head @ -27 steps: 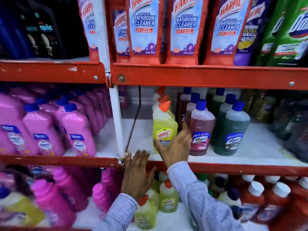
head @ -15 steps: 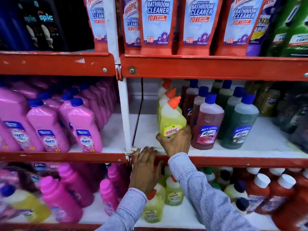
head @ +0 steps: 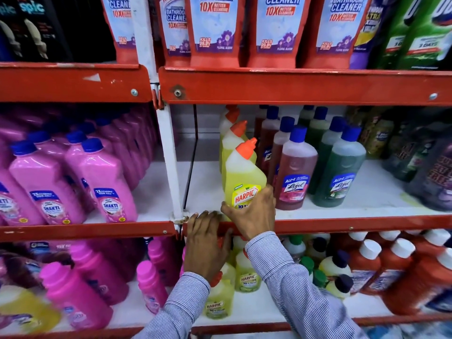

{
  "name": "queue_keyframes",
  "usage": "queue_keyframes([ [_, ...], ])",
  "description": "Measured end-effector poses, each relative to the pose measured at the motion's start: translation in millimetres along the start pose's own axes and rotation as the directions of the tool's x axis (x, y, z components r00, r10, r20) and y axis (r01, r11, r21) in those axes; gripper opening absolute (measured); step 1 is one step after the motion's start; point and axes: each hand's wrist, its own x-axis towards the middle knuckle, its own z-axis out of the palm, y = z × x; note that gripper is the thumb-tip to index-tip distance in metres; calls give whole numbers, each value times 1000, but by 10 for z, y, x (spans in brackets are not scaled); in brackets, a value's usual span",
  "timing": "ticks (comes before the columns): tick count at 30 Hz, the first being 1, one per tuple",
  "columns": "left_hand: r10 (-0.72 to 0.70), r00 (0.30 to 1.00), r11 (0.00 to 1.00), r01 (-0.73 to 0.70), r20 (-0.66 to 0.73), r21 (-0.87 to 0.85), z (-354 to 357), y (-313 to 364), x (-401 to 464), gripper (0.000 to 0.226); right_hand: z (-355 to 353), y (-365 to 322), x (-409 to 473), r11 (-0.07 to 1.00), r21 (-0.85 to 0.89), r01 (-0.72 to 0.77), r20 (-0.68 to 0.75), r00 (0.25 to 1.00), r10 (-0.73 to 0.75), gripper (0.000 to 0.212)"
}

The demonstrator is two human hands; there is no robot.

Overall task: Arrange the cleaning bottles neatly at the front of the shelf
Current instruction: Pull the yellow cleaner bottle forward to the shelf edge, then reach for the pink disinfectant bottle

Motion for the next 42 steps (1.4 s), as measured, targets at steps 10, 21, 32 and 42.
queue_keyframes([
  [10, -16, 999, 1000, 15, -47, -8, 21, 56, 13, 37, -385, 625, 144, 985, 144, 98, -410, 912, -31, 84],
  [21, -107, 994, 994, 107, -3, 17, -22, 121, 26, 39, -563, 762, 702, 991, -79, -108, -166, 982, 94, 95],
  [32, -148, 989, 989, 148, -7, 19, -96, 224, 43, 37, -734, 849, 477, 993, -105, -55, -138, 990, 40, 91],
  [42, -173, 985, 984, 172, 4, 46, -92, 240, 61, 37, -960, 1173, 415, 978, 171, 119, -313, 948, -60, 68],
])
